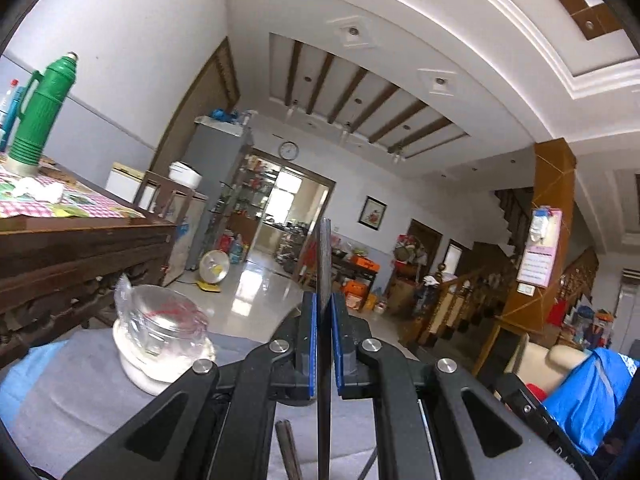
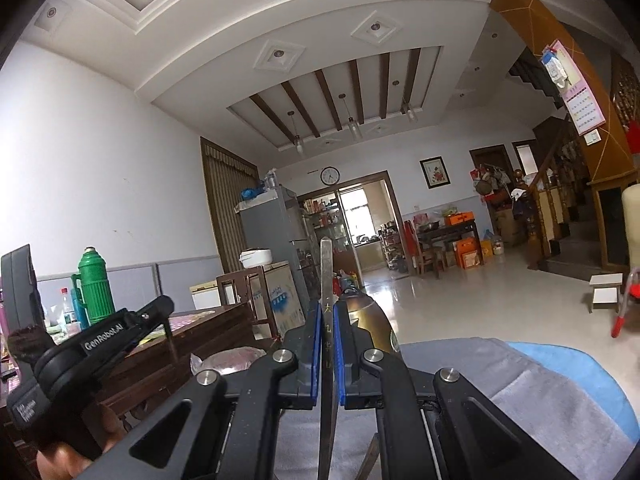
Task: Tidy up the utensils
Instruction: 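Lower the chopstick into the grey cup and open the right tool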
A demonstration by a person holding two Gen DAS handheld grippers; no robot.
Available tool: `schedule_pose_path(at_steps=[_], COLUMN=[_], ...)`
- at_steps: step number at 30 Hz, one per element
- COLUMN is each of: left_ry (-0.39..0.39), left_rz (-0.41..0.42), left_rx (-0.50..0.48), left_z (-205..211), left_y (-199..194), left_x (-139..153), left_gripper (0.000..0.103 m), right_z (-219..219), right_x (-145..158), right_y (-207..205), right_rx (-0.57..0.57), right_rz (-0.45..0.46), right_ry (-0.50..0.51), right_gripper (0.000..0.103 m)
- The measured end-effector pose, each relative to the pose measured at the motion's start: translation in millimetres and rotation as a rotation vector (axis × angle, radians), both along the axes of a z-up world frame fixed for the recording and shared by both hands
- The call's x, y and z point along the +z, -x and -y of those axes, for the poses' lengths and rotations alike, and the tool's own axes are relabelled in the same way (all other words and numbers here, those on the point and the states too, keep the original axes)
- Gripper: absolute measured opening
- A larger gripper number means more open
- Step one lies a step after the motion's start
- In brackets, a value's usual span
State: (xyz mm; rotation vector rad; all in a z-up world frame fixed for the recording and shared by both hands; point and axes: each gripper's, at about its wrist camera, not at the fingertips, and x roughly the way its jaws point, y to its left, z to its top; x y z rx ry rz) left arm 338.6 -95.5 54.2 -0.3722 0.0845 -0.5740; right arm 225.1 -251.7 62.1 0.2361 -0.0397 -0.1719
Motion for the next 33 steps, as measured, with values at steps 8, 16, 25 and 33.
schedule_pose_path(at_steps=[8,16,25,33], left_ry=[-0.041,-0.079,-0.160,-0.297], left_rz=[-0.056,-0.084,-0.050,-0.030], left_rx=[-0.084,-0.084,-0.058,-0.007], left_z=[6,3,-1,1], left_y=[-9,1,24,46], left_x=[-32,-50,-39,-33], left_gripper=[0.007,0.007,0.007,0.008], right_z=[-8,-9,-4,-5], right_x=[7,0,-7,-13], right_y=[-11,-22,-14,-11], right_rx=[-0.005,0.012,0.058,0.096], right_rz=[-0.009,-0.058,-0.099,-0.148], right_ry=[0.056,0.063,0.054,0.057], right_gripper=[0.007,0.007,0.007,0.008])
